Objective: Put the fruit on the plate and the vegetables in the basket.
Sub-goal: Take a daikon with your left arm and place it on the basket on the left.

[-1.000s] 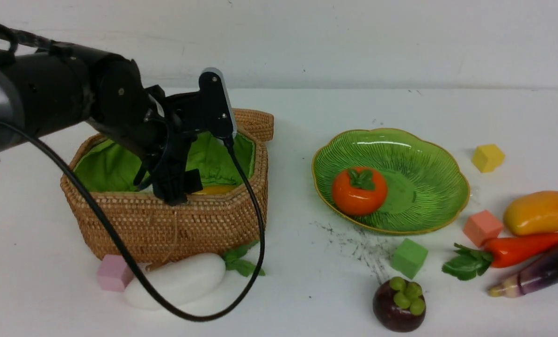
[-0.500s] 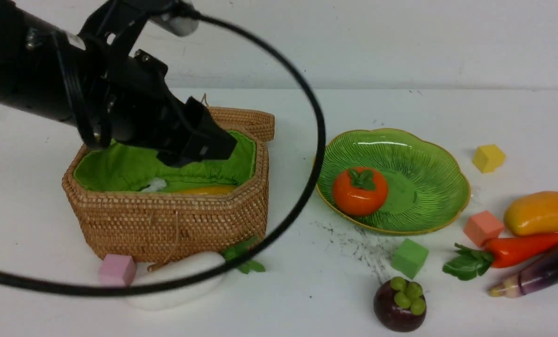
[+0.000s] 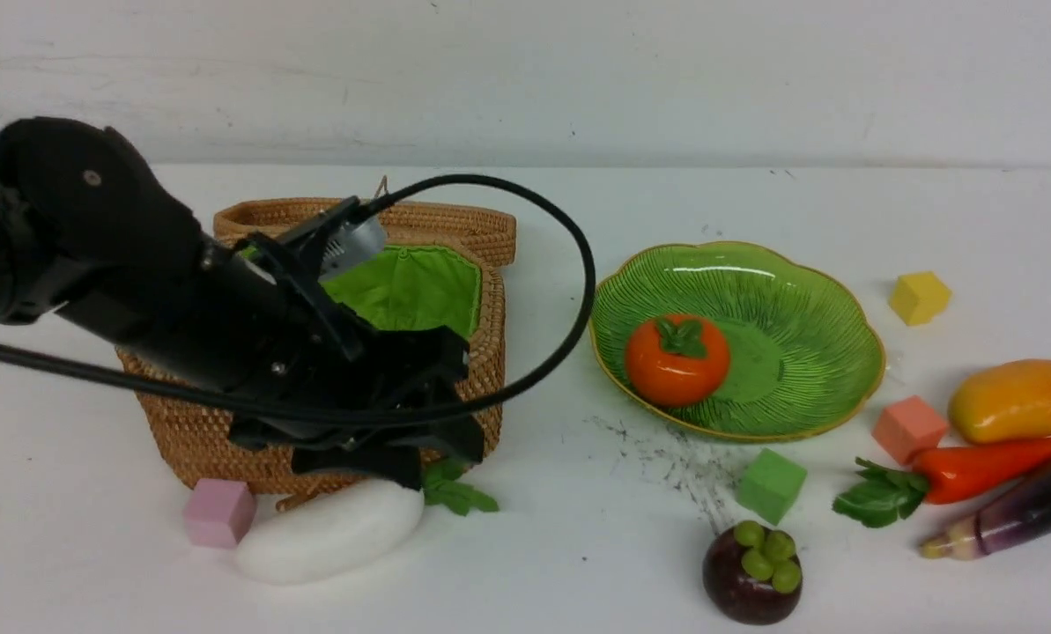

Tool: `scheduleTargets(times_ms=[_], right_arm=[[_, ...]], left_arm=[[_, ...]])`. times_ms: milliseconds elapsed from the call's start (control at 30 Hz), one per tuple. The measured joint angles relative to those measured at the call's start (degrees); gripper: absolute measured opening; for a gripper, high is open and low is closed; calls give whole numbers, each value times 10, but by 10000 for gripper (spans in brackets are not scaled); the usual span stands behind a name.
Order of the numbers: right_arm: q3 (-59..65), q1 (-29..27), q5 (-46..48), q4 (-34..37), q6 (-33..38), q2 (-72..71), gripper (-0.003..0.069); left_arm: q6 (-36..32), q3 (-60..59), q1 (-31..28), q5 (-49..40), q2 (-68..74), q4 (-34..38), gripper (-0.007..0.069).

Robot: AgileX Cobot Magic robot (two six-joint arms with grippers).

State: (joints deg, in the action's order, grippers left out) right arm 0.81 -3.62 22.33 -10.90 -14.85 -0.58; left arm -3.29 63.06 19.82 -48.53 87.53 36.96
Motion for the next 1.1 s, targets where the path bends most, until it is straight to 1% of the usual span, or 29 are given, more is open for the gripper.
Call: scheduleTargets(times_ms=[100,200,300,333,367,433,467,500,533,567,600,633,733,933,1100], right_arm=[[0,0,0,0,0,0,243],[0,0,0,0,0,0,243],[0,0,0,0,0,0,243],[0,0,0,0,0,0,243],[0,0,0,0,0,0,243],[0,0,0,0,0,0,243],[0,0,0,0,0,0,243],[0,0,0,0,0,0,243],[0,0,0,0,0,0,243],[0,0,0,0,0,0,243],[0,0,0,0,0,0,243],[0,0,0,0,0,0,243],[0,0,0,0,0,0,243],[0,0,0,0,0,0,243],[0,0,0,0,0,0,243]], left_arm=[[4,0,0,2,20,-18,451],[4,1,0,10,39,-61,507],[2,20,0,-1,41,-148,541],[0,22,0,-4,41,-154,542],[-15,39,0,-18,41,-202,548],[-57,56,0,-41,40,-262,552],[-94,61,0,-56,40,-285,552],[-108,62,0,-58,40,-292,552],[-154,63,0,-79,42,-309,552],[-187,63,0,-90,46,-311,552],[-193,63,0,-92,48,-311,552],[-243,63,0,-104,56,-305,552],[-294,63,0,-103,76,-279,553],[-316,63,0,-51,113,-262,554],[-325,63,0,-33,140,-259,554]])
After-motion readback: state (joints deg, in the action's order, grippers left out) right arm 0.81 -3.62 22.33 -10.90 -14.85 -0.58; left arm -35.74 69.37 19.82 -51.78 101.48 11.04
